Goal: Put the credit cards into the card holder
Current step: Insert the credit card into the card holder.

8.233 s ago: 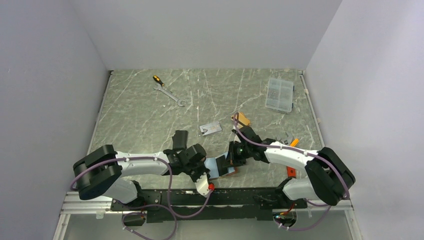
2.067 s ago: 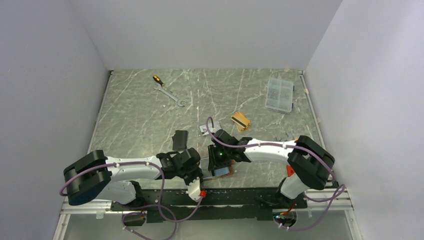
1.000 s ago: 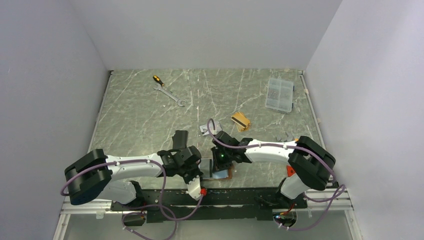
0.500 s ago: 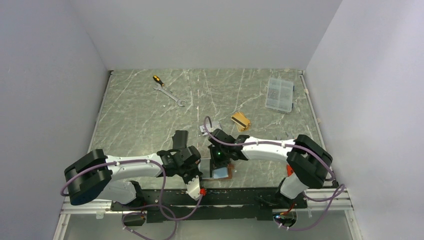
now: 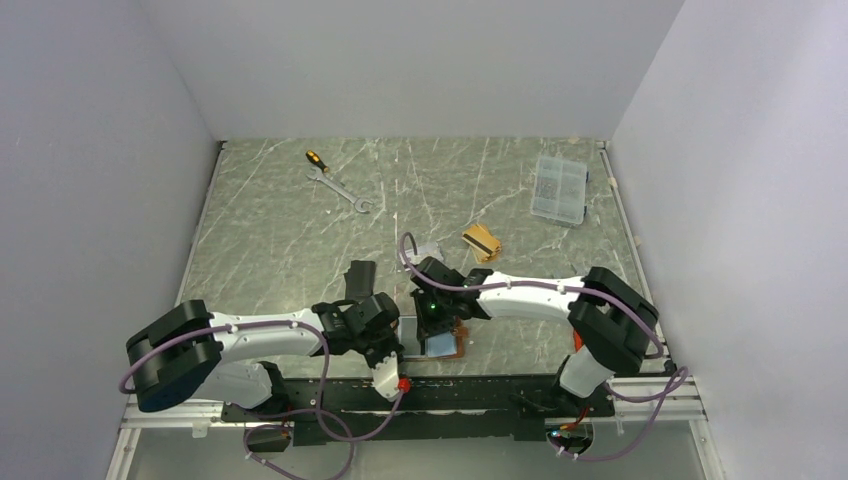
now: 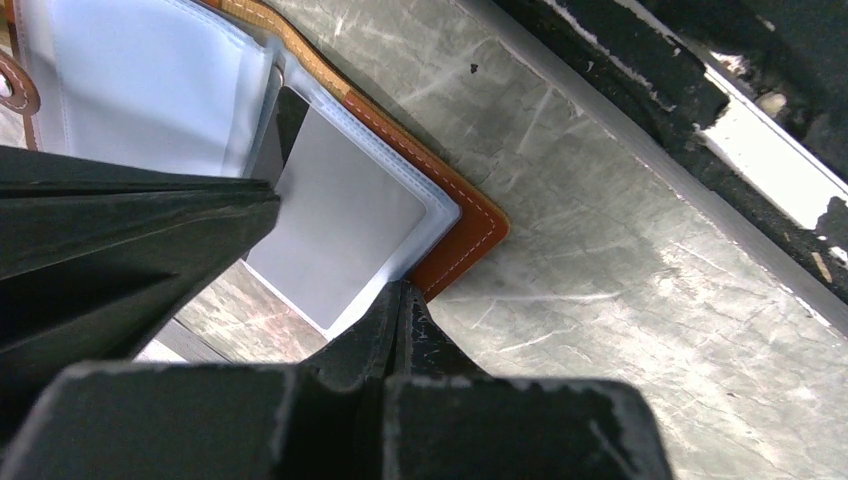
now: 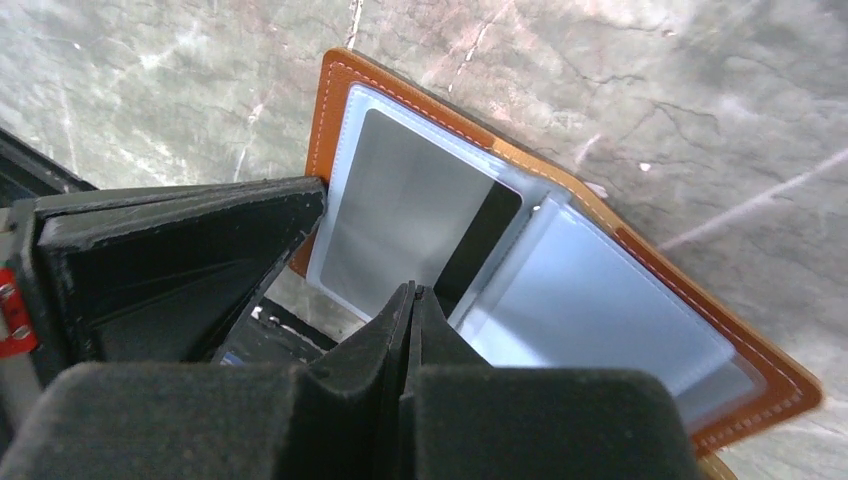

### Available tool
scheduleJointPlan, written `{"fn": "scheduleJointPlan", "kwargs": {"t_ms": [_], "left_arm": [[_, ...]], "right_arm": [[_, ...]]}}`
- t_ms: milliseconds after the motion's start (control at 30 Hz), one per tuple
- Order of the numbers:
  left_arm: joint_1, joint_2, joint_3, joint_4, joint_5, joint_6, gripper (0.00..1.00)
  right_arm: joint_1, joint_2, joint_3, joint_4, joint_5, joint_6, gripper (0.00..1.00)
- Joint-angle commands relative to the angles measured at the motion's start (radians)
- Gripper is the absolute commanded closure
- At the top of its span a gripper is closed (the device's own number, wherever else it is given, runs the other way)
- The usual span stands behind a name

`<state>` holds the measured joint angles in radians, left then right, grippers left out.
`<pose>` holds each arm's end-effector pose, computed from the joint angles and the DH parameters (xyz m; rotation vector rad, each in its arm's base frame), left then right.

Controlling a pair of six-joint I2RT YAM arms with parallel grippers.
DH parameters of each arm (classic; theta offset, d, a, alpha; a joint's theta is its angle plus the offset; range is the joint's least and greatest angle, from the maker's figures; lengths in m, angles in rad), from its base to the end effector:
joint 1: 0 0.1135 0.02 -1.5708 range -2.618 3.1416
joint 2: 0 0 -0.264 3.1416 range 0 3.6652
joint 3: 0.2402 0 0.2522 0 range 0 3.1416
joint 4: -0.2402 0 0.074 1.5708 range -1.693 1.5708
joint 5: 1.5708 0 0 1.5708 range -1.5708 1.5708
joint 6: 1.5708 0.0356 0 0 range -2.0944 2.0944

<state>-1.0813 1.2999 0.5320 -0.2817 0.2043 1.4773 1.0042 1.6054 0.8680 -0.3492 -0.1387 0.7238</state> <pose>0.0977 -0.1988 0.1465 2.5005 0.6763 -0.1244 0.1578 0.2572 0.1604 -0.4476 2.8212 0.6652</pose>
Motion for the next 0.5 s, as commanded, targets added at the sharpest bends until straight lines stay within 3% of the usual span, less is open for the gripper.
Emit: {"fn": "scheduleJointPlan", "kwargs": {"t_ms": [0,467], "left_arm": [[0.004,-0.004,-0.035,-0.04,0.013,0.01,1.0],[0.004,-0.004,-0.03,-0.039,0.014,0.006,1.0]], "right_arm": [[-0.024,-0.087,-0.023,-0.016,0.02,-0.013,1.0],[-0.026,-0.026,-0.06,0.024,0.014,-0.02,1.0]]}}
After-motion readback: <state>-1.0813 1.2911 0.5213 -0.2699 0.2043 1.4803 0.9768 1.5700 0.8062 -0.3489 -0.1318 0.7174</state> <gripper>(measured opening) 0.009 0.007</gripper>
